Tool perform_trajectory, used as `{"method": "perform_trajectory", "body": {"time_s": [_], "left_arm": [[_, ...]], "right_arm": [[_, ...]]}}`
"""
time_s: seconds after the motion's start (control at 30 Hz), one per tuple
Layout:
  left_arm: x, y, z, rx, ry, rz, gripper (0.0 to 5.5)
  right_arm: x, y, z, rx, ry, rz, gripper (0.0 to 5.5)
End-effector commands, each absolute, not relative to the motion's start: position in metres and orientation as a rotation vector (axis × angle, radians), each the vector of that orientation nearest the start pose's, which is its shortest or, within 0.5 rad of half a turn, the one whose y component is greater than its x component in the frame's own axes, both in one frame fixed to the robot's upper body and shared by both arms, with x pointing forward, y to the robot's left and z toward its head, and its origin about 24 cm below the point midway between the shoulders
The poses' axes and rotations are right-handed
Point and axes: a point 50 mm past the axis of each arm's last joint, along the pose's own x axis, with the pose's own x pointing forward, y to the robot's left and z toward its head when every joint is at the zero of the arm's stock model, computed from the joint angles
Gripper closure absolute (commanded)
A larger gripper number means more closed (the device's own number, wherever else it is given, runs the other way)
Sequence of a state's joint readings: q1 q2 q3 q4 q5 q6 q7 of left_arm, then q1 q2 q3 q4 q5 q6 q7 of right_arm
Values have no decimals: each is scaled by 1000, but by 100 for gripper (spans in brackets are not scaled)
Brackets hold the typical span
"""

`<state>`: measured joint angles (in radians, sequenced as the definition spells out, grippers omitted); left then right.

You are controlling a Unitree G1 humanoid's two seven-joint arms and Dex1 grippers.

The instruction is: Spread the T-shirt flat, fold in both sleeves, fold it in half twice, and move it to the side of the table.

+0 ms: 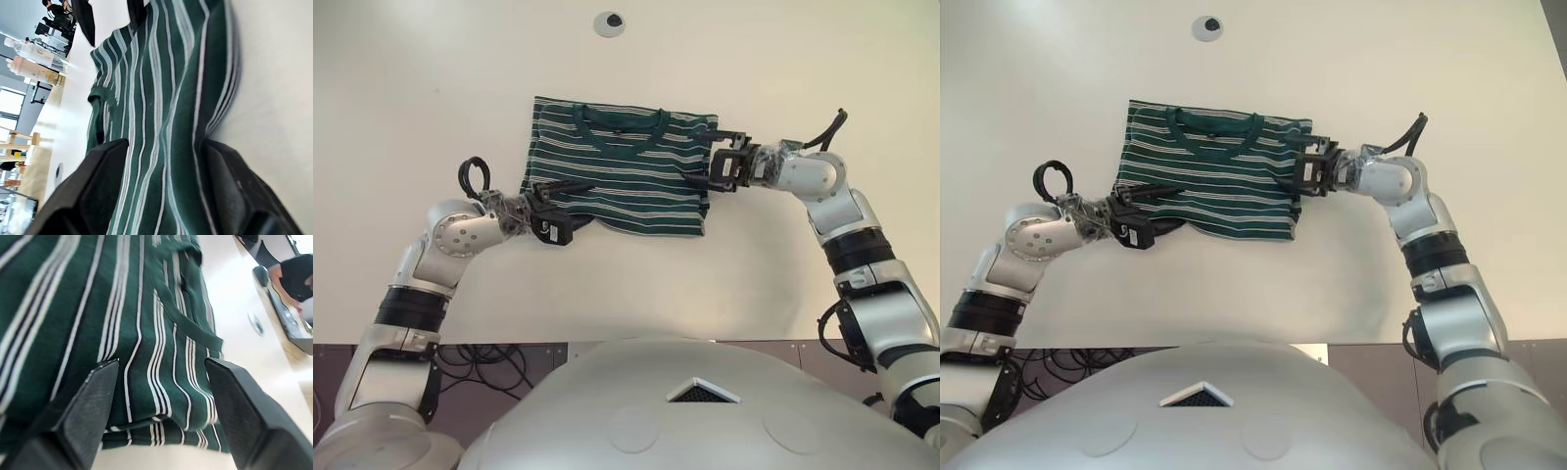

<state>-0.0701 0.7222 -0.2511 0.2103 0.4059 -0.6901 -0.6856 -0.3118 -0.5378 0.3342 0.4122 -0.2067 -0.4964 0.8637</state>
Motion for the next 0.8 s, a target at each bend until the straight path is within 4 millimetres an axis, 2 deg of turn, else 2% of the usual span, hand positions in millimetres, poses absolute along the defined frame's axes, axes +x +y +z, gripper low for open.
{"method": "perform_trajectory", "body": {"time_s": [0.03,0.13,0.2,0.3,0.4,0.53,0.57,0.6,0.63,0.7,0.73,0.8], "left_arm": [[220,251,-4,1697,253,-1289,280],[233,251,0,1868,122,-1335,280],[238,246,3,1923,17,-1374,280],[248,243,10,1964,-113,-1341,280],[263,245,18,1969,-180,-1220,280],[282,245,31,1836,-193,-1012,280],[284,244,35,1756,-195,-964,280],[279,241,38,1606,-203,-917,280],[269,238,41,1424,-213,-886,280],[236,232,39,1124,-214,-948,280],[220,229,36,1035,-199,-996,280],[176,228,23,900,-107,-1140,280]], "right_arm": [[198,-174,29,-873,274,1584,228],[161,-151,33,-655,250,1742,228],[149,-128,34,-519,169,1746,228],[157,-106,41,-349,63,1607,228],[164,-105,51,-234,30,1514,228],[190,-127,73,-196,-21,1364,228],[195,-134,76,-208,-30,1336,228],[199,-142,80,-226,-35,1306,228],[204,-154,81,-236,-21,1264,228],[209,-182,81,-275,29,1192,228],[209,-194,80,-296,53,1167,228],[207,-229,75,-370,140,1110,228]]}}
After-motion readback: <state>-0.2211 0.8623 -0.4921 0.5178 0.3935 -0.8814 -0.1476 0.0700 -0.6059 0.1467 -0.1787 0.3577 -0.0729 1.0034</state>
